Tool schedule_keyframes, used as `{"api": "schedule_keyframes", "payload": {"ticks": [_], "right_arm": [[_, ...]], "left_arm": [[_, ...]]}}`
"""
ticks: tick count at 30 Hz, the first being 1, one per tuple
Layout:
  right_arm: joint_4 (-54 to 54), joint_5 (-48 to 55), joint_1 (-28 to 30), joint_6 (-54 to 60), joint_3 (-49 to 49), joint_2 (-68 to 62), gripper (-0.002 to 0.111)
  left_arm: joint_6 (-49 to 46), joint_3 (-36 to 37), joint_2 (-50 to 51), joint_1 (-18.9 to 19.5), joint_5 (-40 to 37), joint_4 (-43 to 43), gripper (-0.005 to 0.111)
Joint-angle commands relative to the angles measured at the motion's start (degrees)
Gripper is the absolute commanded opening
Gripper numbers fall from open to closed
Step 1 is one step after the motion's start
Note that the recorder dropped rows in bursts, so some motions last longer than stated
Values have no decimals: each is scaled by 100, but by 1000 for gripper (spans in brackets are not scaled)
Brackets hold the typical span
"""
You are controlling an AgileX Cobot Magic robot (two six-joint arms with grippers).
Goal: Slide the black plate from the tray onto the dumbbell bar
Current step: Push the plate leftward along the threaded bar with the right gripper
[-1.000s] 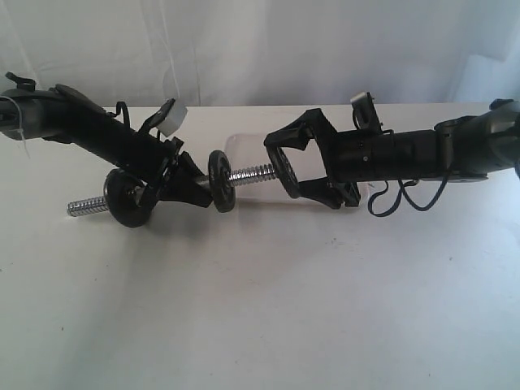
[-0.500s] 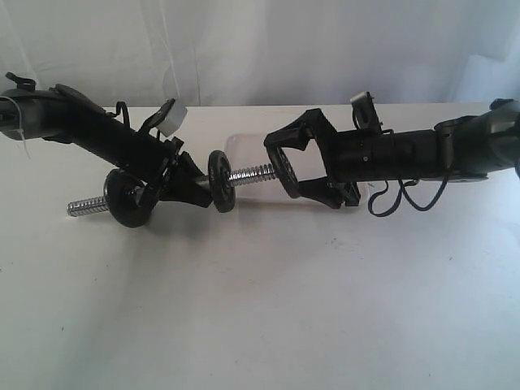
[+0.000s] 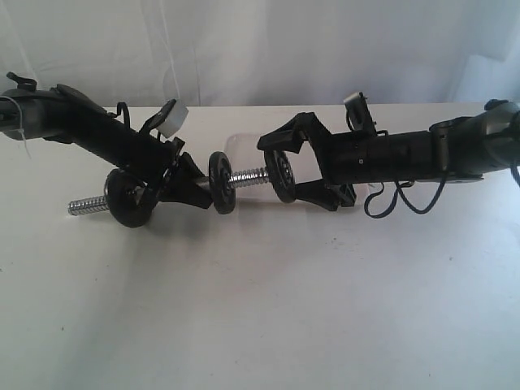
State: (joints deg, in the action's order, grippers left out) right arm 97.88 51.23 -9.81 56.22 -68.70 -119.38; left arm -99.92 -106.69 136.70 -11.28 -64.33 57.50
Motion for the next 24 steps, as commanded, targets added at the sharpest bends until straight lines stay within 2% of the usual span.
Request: {"api": "schedule_keyframes", "payload": {"ticks": [1, 24], "right_arm": [[207, 495, -45, 94, -82, 103, 105], [152, 109, -69, -99, -146, 103, 105]], "left_arm": [[-126, -1, -34, -68, -316, 2593, 0], [-227, -1, -34, -68, -456, 2727, 0]]}}
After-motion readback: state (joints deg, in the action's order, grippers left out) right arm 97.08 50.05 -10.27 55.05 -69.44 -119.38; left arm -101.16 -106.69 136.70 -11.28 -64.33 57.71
